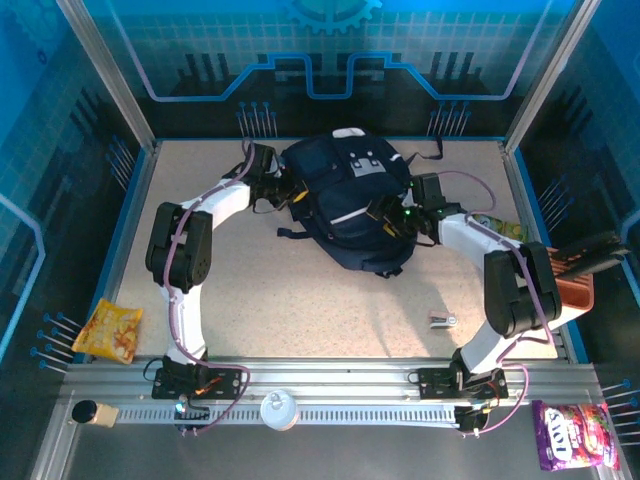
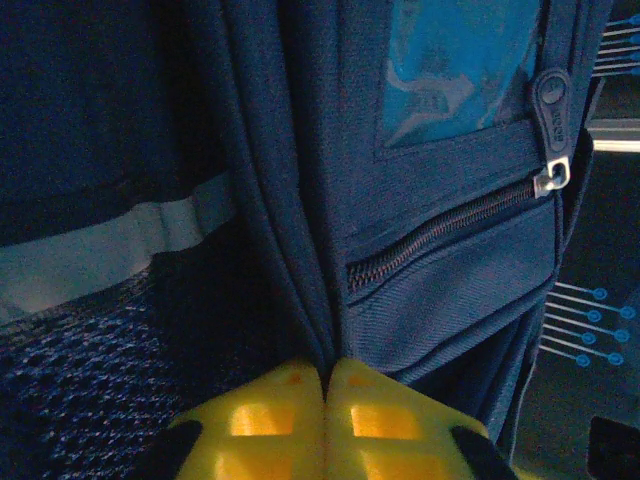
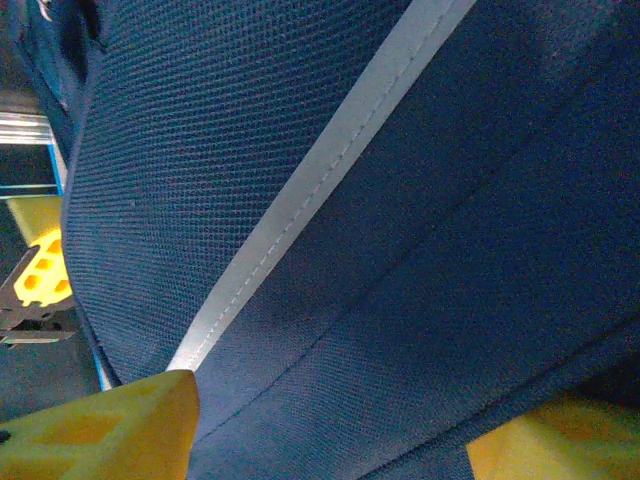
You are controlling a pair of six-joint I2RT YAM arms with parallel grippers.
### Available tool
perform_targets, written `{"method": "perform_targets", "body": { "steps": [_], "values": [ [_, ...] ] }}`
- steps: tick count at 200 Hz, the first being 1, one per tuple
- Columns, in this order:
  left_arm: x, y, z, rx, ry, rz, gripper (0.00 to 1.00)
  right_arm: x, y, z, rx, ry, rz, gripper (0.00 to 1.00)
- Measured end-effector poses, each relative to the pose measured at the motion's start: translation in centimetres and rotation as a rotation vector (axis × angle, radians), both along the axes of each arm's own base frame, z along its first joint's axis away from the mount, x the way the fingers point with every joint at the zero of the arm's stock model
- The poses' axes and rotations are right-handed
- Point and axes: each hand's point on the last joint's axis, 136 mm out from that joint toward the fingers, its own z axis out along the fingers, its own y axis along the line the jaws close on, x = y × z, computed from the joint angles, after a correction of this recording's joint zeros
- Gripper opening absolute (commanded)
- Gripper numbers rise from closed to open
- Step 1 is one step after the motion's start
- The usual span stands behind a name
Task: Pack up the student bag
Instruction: Rotate the student bag at the center of the table.
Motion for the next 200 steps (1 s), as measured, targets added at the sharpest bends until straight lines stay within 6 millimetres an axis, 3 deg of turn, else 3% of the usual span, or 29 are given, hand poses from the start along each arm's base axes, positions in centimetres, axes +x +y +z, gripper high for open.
{"method": "perform_targets", "body": {
  "steps": [37,80,103,124,152,173,200],
  "values": [
    [-0.9,1.9,-0.1,0.023,-0.022,0.052,0.00,1.8,1.1,0.0,-0.031,-0.025,0.054,0.68],
    [-5.6,4.3,1.3,0.037,-0.027,0.130,0.00,5.5,2.9,0.2,-0.077,-0.081,0.133,0.67],
    [-7.8,4.6,1.9,0.013,-0.012,0.146,0.00,7.7,3.7,0.9,-0.097,-0.139,0.168,0.67],
    [-8.8,4.2,2.1,-0.023,0.002,0.144,0.00,8.3,4.1,1.9,-0.122,-0.183,0.191,0.69],
    [-8.8,3.7,2.7,-0.059,-0.003,0.139,0.00,6.8,3.3,3.6,-0.205,-0.207,0.191,0.71],
    [-8.8,3.4,3.3,-0.070,-0.017,0.136,0.00,4.4,2.6,6.7,-0.268,-0.254,0.172,0.71],
    [-8.7,2.8,3.7,-0.090,-0.025,0.132,0.00,0.1,4.7,10.4,-0.283,-0.325,0.183,0.68]
  ]
}}
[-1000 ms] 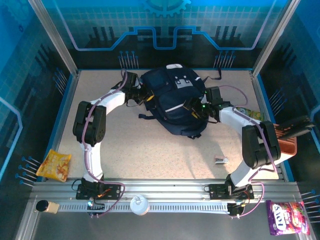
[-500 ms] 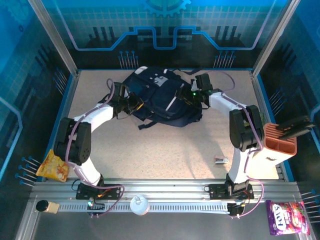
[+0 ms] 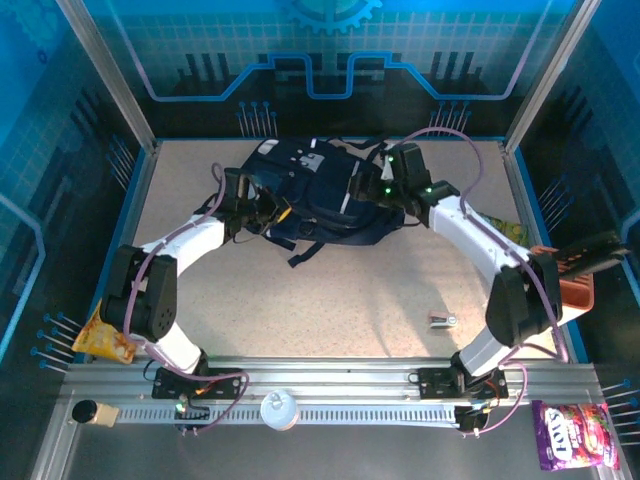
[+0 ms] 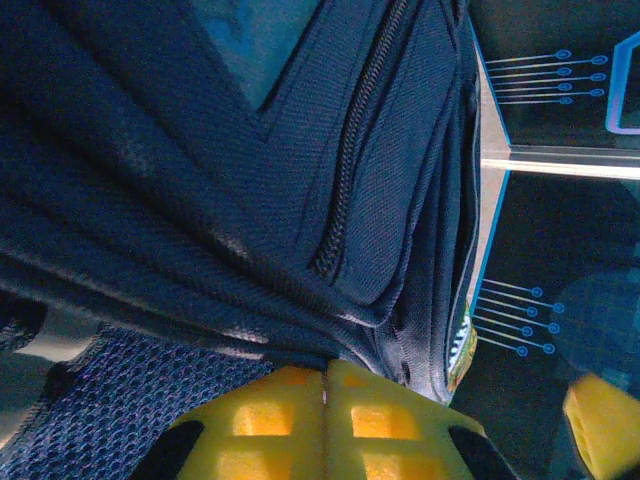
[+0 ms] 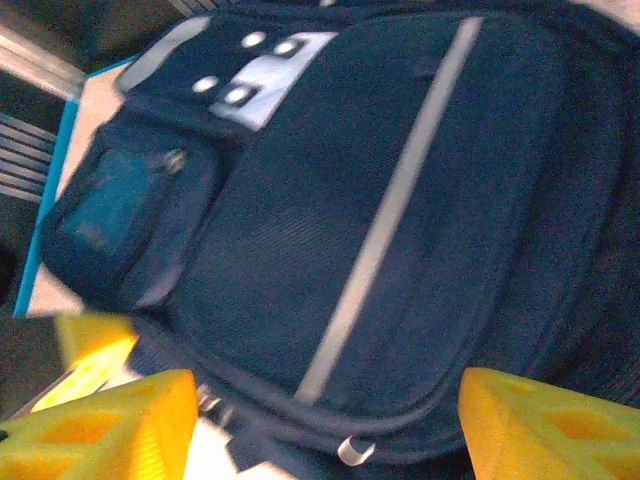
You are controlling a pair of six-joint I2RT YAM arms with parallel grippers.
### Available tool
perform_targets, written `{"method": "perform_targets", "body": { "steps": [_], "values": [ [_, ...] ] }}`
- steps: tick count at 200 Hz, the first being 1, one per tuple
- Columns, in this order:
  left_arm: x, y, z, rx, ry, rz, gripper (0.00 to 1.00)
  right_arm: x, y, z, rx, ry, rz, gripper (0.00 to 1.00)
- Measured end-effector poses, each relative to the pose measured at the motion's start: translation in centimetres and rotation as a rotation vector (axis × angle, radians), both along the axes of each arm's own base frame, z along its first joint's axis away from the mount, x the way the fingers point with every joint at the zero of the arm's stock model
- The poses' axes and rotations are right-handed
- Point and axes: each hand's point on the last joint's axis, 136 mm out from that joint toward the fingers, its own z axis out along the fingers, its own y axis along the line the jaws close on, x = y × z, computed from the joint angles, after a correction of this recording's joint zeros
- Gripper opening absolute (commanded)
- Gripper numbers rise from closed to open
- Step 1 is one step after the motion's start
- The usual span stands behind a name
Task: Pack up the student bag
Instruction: Rotate the student bag at the center of the table, then zip the student bag at the center of the table.
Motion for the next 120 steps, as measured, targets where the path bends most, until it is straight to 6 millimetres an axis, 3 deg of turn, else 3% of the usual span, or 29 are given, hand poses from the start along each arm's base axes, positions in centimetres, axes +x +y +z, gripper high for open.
{"method": "perform_targets", "body": {
  "steps": [17,50,78,120],
  "values": [
    [0.0,-0.4,0.2,-0.006,-0.010,-0.008,0.00,-2.7,2.7,0.0,0.010,0.009,0.033,0.66],
    [-0.1,-0.7,0.3,-0.010,-0.012,-0.018,0.00,-6.2,7.6,-3.0,0.014,0.085,0.061,0.60],
    [-0.1,-0.7,0.4,-0.014,-0.012,-0.022,0.00,-6.4,10.0,-5.8,-0.004,0.123,0.039,0.55],
    [-0.3,-0.9,0.4,-0.022,-0.010,-0.033,0.00,-4.2,11.5,-8.1,-0.030,0.137,-0.024,0.44]
  ]
}}
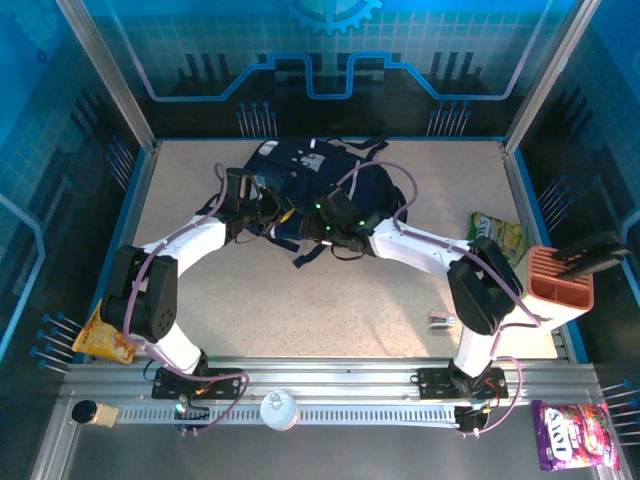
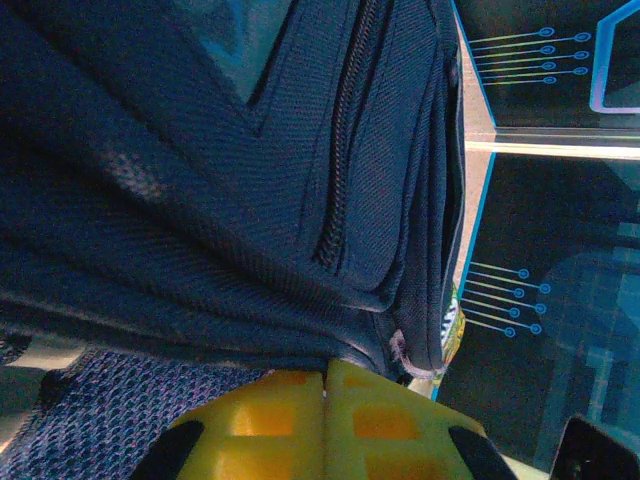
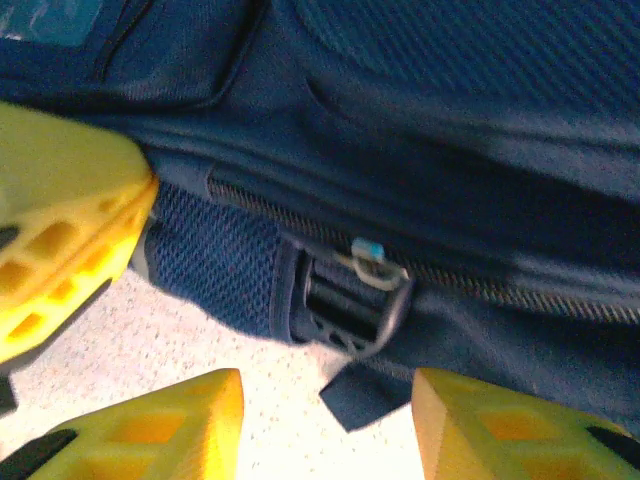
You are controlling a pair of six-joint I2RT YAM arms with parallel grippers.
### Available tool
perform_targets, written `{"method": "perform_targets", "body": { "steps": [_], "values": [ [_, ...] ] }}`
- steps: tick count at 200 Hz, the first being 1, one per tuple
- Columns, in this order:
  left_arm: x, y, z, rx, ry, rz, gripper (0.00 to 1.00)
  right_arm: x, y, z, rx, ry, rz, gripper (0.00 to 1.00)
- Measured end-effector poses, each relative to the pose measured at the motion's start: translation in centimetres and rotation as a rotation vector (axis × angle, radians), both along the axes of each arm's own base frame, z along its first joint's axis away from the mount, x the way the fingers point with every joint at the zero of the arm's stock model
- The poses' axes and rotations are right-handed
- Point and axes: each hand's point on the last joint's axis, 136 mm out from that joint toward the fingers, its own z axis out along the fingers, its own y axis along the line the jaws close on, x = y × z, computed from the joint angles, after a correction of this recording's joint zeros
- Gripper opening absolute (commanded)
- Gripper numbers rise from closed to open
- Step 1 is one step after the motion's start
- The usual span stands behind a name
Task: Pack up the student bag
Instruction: Zip the student bag at the center of the table.
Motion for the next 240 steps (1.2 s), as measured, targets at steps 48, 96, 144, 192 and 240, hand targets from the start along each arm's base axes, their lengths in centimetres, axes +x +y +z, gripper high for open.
{"method": "perform_targets", "body": {
  "steps": [48,96,144,192,240],
  "values": [
    [-0.1,-0.1,0.3,-0.006,-0.004,-0.008,0.00,2.3,0.3,0.2,-0.047,-0.058,-0.072,0.50],
    [-0.4,-0.5,0.9,-0.019,-0.016,-0.027,0.00,3.4,0.0,-1.1,-0.120,-0.063,-0.110,0.46],
    [-0.7,-1.1,2.6,-0.042,-0.059,-0.055,0.00,3.6,-0.5,-1.4,-0.161,-0.065,-0.111,0.34],
    [-0.5,-0.8,2.2,-0.019,-0.058,-0.038,0.18,3.4,-1.1,-1.6,-0.206,-0.063,-0.100,0.19],
    [-1.1,0.4,0.3,0.003,-0.011,0.033,0.54,3.5,-0.9,-1.5,-0.207,-0.071,-0.065,0.19]
  ]
}}
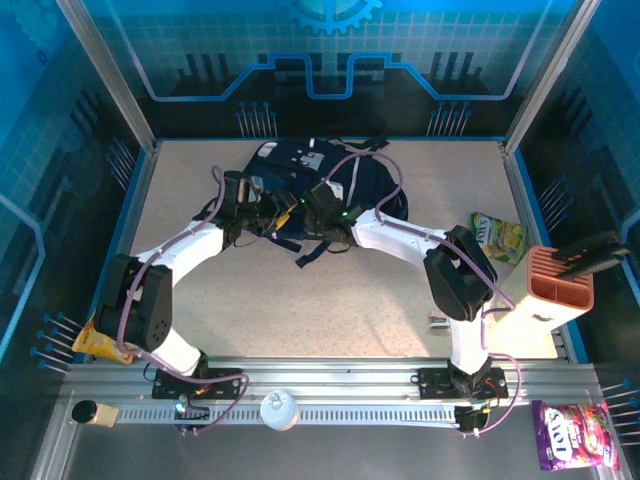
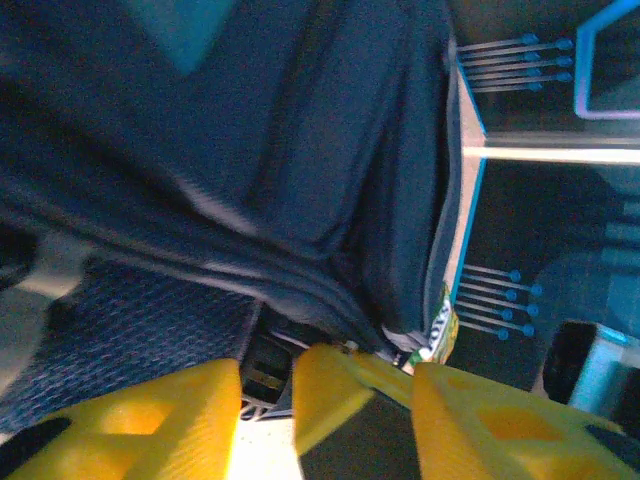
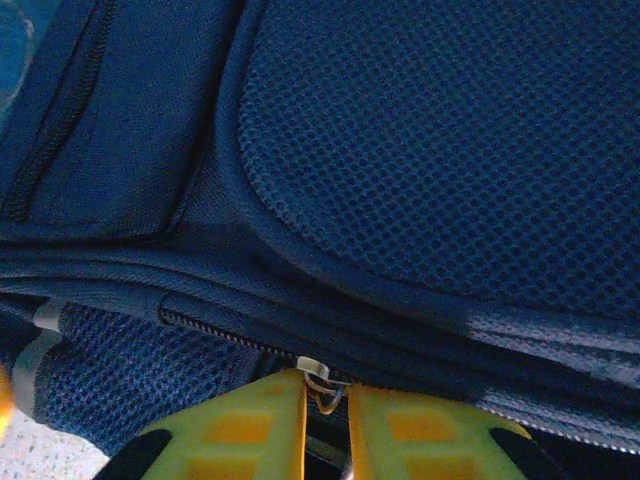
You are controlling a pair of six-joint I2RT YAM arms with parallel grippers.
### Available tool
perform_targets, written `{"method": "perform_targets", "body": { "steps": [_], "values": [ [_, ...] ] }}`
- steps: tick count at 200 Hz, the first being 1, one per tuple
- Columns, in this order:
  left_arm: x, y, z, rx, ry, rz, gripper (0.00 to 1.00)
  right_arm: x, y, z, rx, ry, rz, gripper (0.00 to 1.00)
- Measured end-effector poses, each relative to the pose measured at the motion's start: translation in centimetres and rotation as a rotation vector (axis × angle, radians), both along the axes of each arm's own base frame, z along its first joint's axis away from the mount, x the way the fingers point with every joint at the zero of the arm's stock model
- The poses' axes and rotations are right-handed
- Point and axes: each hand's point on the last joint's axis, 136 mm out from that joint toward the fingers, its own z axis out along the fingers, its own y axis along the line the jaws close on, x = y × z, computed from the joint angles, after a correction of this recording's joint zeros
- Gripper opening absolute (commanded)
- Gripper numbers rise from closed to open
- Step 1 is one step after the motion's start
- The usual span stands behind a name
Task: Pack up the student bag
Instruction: Zip the student bag at the center of the table.
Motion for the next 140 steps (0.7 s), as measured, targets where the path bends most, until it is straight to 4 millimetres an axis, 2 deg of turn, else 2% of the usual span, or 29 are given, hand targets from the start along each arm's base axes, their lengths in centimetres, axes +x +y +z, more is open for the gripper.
{"method": "perform_targets", "body": {
  "steps": [19,33,60,87,115,140],
  "values": [
    [-0.2,0.3,-1.0,-0.015,0.035,0.036,0.59,0.1,0.1,0.0,0.016,0.005,0.007,0.19],
    [0.3,0.3,-1.0,-0.035,0.035,0.058,0.60,0.1,0.2,0.0,0.026,0.010,0.012,0.18],
    [1.3,0.2,-1.5,-0.065,0.041,0.105,0.59,0.0,0.2,0.1,0.040,0.013,0.017,0.19],
    [2.2,0.1,-3.0,-0.087,0.076,0.152,0.54,-0.1,0.2,0.1,0.048,0.012,0.020,0.19],
    [2.7,0.0,-3.9,-0.090,0.102,0.195,0.44,-0.2,0.0,0.0,0.048,0.012,0.019,0.18],
    [3.5,-0.1,-3.5,-0.098,0.099,0.230,0.22,-0.2,-0.3,0.2,0.053,0.006,0.014,0.18]
  ]
}}
